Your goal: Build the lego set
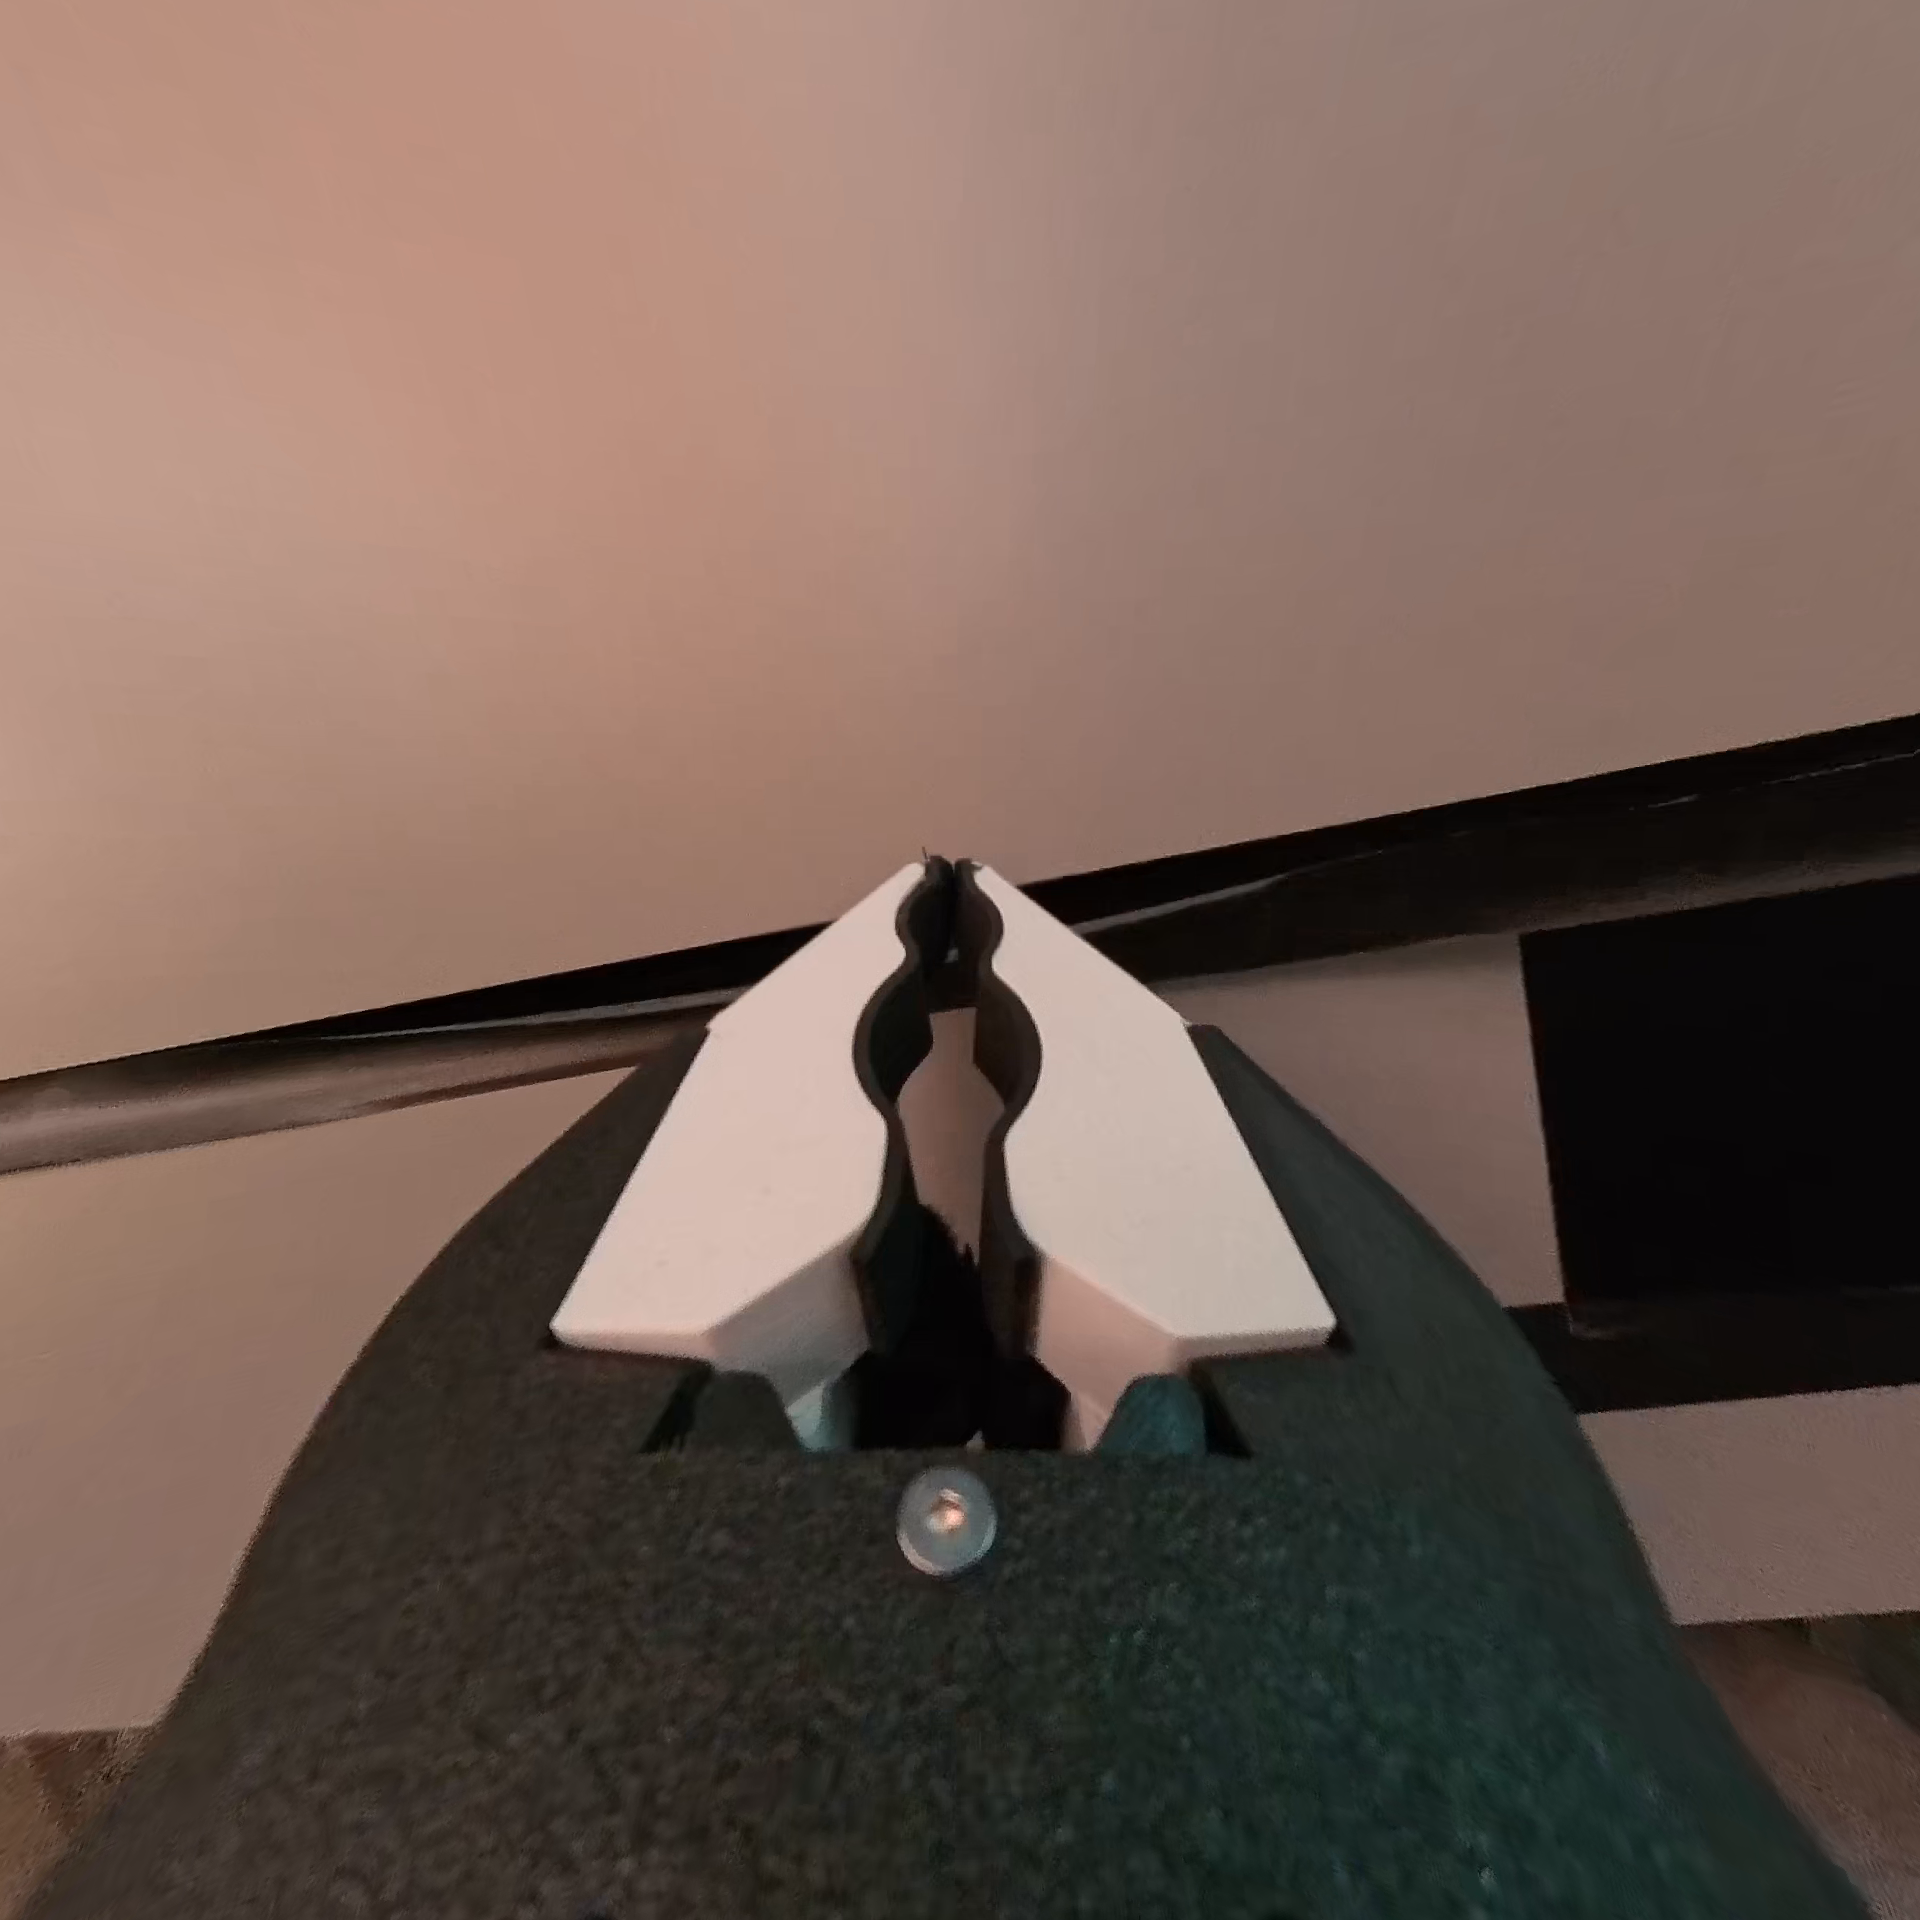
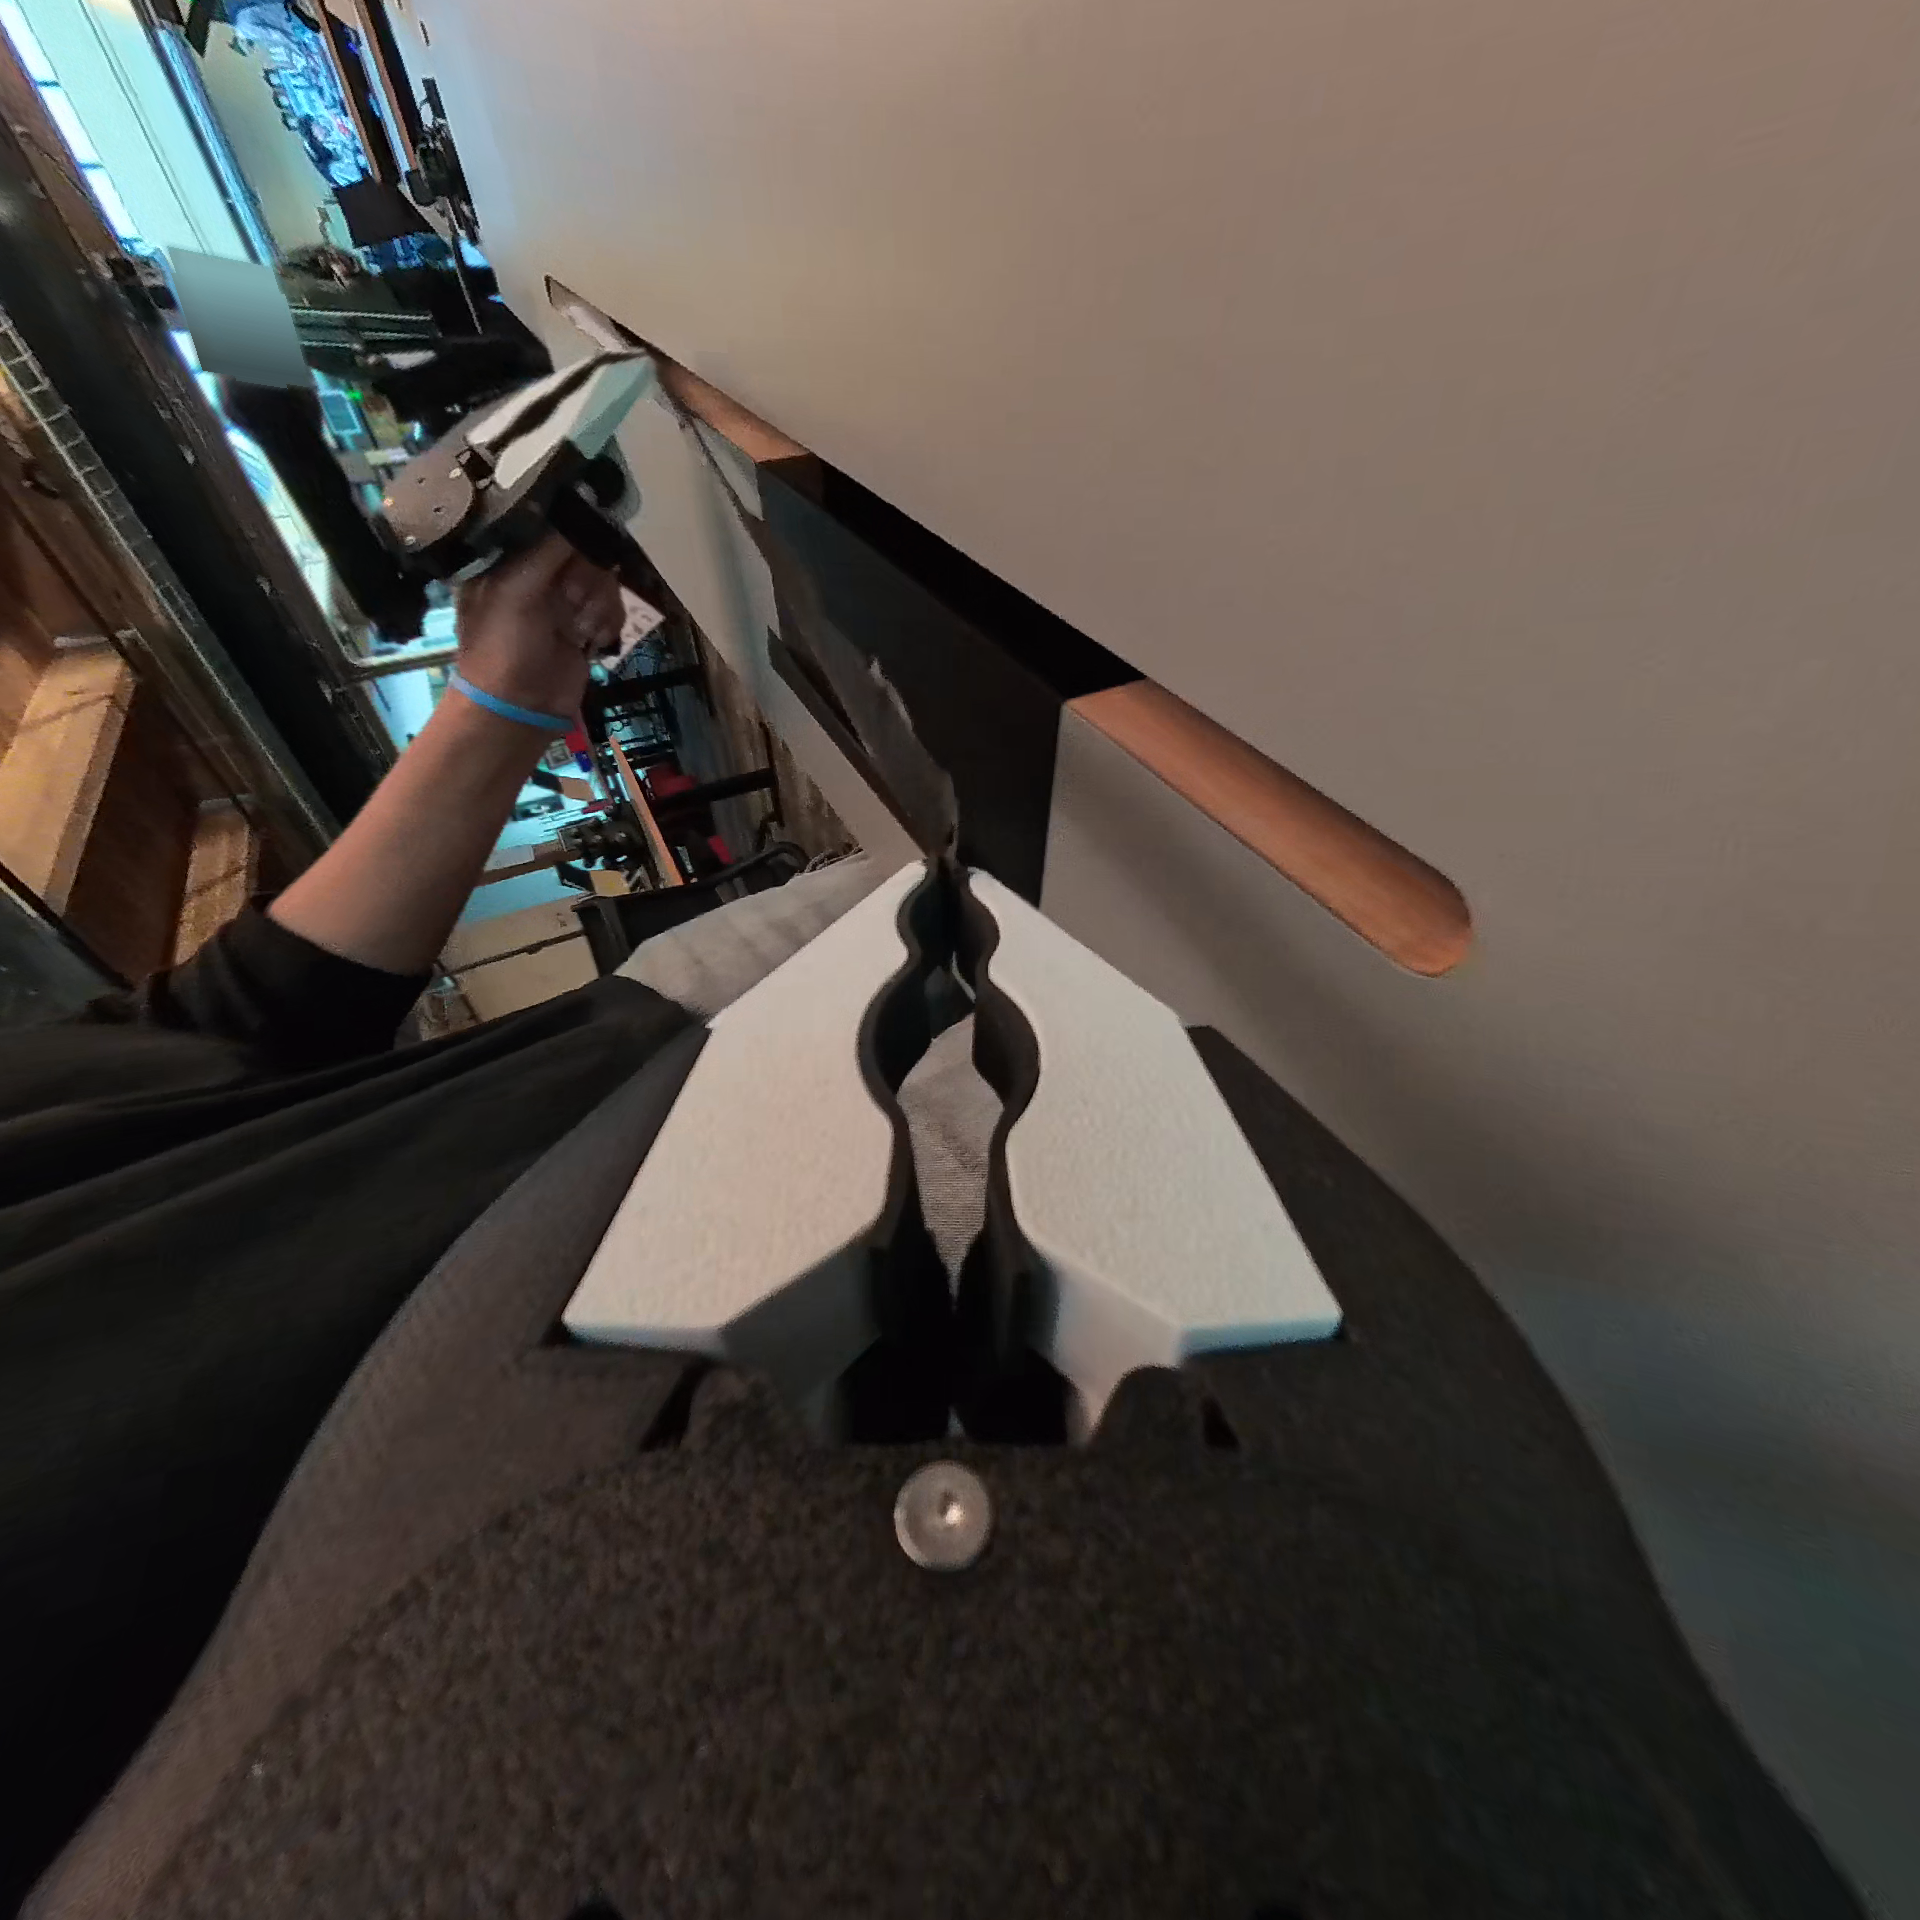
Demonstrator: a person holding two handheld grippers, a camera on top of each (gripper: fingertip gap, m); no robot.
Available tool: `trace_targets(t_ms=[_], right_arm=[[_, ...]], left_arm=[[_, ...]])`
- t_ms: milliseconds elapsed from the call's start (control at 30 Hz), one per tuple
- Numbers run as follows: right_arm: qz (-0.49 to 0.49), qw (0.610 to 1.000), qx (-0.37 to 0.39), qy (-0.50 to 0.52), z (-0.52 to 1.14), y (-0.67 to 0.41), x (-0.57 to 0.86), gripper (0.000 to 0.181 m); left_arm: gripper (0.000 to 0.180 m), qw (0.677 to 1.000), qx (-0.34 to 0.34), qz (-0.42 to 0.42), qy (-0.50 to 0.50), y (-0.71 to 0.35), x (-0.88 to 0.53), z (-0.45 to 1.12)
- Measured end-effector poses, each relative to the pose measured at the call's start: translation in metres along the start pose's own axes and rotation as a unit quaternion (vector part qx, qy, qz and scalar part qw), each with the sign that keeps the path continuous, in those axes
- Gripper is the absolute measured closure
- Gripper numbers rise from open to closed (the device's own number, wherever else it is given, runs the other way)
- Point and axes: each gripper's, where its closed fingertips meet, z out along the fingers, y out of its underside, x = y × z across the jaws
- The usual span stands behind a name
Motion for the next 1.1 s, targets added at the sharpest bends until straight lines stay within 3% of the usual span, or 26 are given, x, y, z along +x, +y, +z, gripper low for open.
trace_targets(t_ms=[133, 467, 1100], right_arm=[[0.008, 1.000, 0.006, -0.003, 0.002, 0.000, 0.011, 0.181], [0.020, 1.000, 0.001, -0.012, 0.004, -0.003, 0.021, 0.181], [0.030, 0.999, 0.003, -0.016, 0.007, -0.005, 0.031, 0.181]], left_arm=[[0.180, 1.000, 0.016, -0.002, 0.009, 0.000, 0.005, -0.012], [0.180, 1.000, -0.022, 0.006, 0.015, 0.018, 0.009, 0.007], [0.180, 0.998, 0.012, 0.043, 0.036, 0.003, 0.031, -0.007]])
